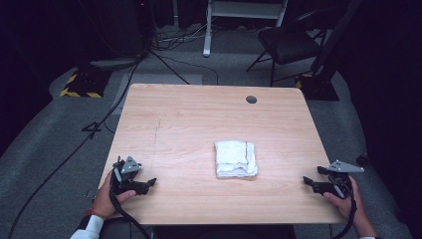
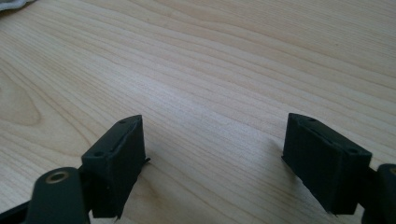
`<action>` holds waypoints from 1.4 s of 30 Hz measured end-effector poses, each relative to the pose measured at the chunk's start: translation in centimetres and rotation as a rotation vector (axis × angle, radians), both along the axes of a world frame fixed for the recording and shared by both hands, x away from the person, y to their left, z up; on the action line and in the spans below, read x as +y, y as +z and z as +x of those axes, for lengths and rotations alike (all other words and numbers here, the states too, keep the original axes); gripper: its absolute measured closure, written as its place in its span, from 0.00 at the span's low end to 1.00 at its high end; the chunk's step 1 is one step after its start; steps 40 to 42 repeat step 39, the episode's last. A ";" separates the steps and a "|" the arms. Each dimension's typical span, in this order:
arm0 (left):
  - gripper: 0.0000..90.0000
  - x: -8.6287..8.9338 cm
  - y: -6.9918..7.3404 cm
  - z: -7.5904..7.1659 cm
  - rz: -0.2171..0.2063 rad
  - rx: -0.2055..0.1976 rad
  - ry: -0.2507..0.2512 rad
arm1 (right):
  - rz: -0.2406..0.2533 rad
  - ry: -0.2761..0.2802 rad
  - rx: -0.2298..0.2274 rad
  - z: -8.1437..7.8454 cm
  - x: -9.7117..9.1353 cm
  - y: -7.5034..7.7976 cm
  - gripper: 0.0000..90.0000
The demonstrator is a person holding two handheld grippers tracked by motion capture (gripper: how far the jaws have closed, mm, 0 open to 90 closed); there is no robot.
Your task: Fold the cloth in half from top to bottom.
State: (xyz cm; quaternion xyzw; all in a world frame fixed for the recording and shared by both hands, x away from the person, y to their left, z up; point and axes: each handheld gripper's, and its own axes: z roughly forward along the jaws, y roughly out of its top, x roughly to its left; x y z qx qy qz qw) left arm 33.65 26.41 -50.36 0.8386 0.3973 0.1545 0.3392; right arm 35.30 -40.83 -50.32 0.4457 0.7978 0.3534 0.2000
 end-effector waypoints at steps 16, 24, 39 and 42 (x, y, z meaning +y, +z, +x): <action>0.20 0.0 0.0 0.0 0.001 -0.002 0.000 | 0.001 -0.011 -0.001 0.0 0.0 0.0 0.24; 0.20 0.1 0.0 0.0 -0.001 -0.001 -0.002 | 0.001 -0.010 -0.001 0.0 0.0 0.0 0.24; 0.20 0.1 0.0 0.0 0.001 -0.001 -0.002 | 0.001 -0.008 -0.002 0.1 0.0 0.0 0.24; 0.20 0.1 0.0 0.0 0.001 -0.001 -0.002 | 0.001 -0.008 -0.002 0.1 0.0 0.0 0.24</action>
